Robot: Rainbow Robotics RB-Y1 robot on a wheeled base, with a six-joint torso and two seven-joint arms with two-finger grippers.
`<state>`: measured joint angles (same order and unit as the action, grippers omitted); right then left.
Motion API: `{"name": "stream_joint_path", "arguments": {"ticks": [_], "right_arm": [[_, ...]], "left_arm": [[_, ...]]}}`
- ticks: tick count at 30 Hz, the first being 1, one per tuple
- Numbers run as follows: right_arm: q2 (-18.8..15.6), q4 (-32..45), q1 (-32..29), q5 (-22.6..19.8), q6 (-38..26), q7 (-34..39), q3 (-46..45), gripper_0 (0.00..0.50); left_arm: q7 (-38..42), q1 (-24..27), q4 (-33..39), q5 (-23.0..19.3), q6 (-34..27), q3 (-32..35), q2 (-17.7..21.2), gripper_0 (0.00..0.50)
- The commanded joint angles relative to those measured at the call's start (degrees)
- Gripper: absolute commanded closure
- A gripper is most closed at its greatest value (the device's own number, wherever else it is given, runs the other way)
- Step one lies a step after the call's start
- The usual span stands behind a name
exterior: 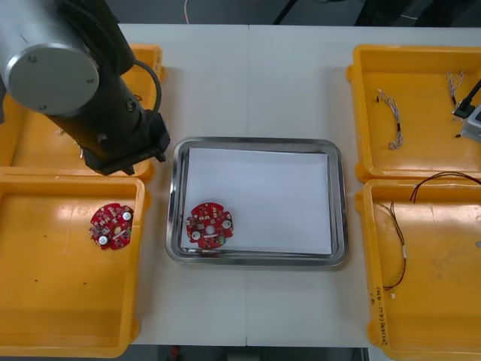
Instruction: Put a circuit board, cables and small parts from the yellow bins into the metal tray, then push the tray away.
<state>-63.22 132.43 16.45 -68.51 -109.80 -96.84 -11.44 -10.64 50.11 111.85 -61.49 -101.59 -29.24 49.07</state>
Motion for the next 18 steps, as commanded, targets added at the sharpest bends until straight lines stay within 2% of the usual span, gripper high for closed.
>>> {"name": "stream_joint_path", "arguments": {"ticks": [1,8,14,18], "right_arm": [[-2.1,0.2,1.2,0.3,-0.2,-2.5,0.4,0.5],[-2.1,0.2,1.2,1.7,-0.2,-2.9,0.4,0.5],[-2.2,1.7,1.6,0.8,-0.2,-3.4,0.4,0.5],[-2.3,4.2,4.1,-0.4,-0.2,-3.4,2.1,0.5]], "left_arm": [[-9.9,2.2,-4.1,-2.6,-1.2,4.9,4.4,0.0],[-17.3,2.2,-10.6,-3.2,-3.5,10.3,6.0,0.0],[-23.2,2.2,-14.6,-1.0,-5.6,13.8,6.0,0.0],[-26.7,2.2,-16.3,1.9,-6.0,15.0,6.0,0.0]]}}
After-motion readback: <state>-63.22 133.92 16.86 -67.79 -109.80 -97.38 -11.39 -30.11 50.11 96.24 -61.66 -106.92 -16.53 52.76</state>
